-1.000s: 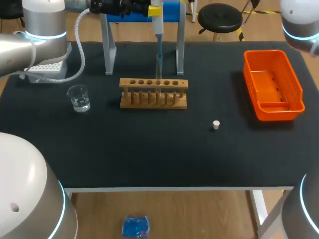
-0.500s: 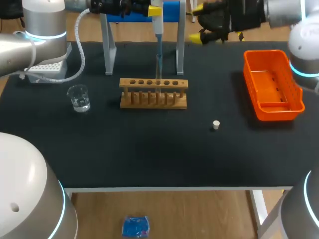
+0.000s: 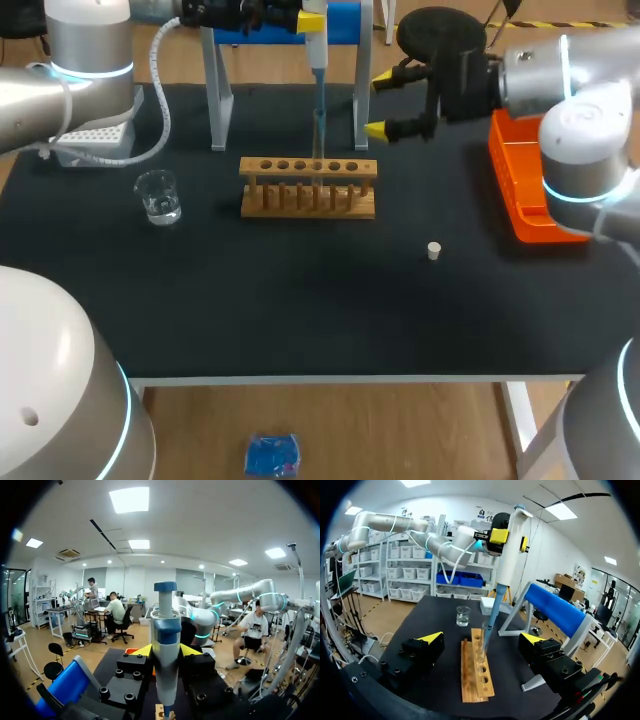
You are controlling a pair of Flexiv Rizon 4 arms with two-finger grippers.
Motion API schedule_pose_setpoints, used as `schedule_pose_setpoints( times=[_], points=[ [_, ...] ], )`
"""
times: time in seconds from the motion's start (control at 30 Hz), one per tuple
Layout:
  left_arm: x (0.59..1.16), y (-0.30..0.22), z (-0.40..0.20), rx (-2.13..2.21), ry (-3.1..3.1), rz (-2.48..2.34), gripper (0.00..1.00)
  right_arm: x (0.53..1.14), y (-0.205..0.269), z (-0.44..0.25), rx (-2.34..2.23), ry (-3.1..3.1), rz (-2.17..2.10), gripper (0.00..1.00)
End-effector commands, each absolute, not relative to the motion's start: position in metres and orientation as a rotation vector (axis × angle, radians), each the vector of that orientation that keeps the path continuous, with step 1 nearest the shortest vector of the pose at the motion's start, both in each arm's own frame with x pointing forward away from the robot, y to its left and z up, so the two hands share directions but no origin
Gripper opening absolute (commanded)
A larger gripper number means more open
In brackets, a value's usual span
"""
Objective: Invert the test tube, pick up the pipette, mount the tip to pipette, aspirate from beaker and dispense into the tube, eject the tip, return the pipette, and cap with the stopper.
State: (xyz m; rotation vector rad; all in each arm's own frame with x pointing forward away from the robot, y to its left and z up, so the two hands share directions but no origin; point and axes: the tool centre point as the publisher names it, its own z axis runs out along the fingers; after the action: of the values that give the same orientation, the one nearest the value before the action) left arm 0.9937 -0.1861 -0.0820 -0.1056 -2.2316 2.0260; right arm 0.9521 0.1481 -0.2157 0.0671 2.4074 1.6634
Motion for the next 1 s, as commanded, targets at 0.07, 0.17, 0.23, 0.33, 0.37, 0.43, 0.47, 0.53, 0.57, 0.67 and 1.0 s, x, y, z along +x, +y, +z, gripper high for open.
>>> schedule_pose_setpoints(
  times=[0.07, 0.17, 0.23, 0.33, 0.37, 0.43, 0.47, 0.53, 0.57, 0.67, 1.0],
  points=[
    [0.993, -0.186, -0.081, -0.102, -2.234, 2.026, 0.00, 0.961, 0.154, -0.234, 0.051, 2.390, 1.708, 1.00],
    [0.993, -0.186, -0.081, -0.102, -2.234, 2.026, 0.00, 0.961, 0.154, -0.240, 0.050, 2.389, 1.722, 1.00],
    [0.993, -0.186, -0.081, -0.102, -2.234, 2.026, 0.00, 0.961, 0.155, -0.243, 0.056, 2.390, 1.727, 1.00],
    [0.993, -0.186, -0.081, -0.102, -2.234, 2.026, 0.00, 0.959, 0.157, -0.247, 0.058, 2.390, 1.729, 1.00],
    [0.993, -0.186, -0.081, -0.102, -2.234, 2.026, 0.00, 0.959, 0.157, -0.248, 0.057, 2.390, 1.731, 1.00],
    [0.993, -0.186, -0.081, -0.102, -2.234, 2.026, 0.00, 0.958, 0.158, -0.249, 0.057, 2.390, 1.731, 1.00],
    [0.993, -0.186, -0.081, -0.102, -2.234, 2.026, 0.00, 0.958, 0.158, -0.249, 0.057, 2.392, 1.735, 1.00],
    [0.993, -0.186, -0.081, -0.102, -2.234, 2.026, 0.00, 0.957, 0.158, -0.249, 0.057, 2.390, 1.732, 1.00],
    [0.993, -0.186, -0.081, -0.102, -2.234, 2.026, 0.00, 0.957, 0.158, -0.249, 0.056, 2.390, 1.732, 1.00],
    [0.993, -0.186, -0.081, -0.102, -2.234, 2.026, 0.00, 0.957, 0.158, -0.249, 0.056, 2.390, 1.733, 1.00],
    [0.993, -0.186, -0.081, -0.102, -2.234, 2.026, 0.00, 0.957, 0.158, -0.249, 0.056, 2.390, 1.733, 1.00]
  ],
)
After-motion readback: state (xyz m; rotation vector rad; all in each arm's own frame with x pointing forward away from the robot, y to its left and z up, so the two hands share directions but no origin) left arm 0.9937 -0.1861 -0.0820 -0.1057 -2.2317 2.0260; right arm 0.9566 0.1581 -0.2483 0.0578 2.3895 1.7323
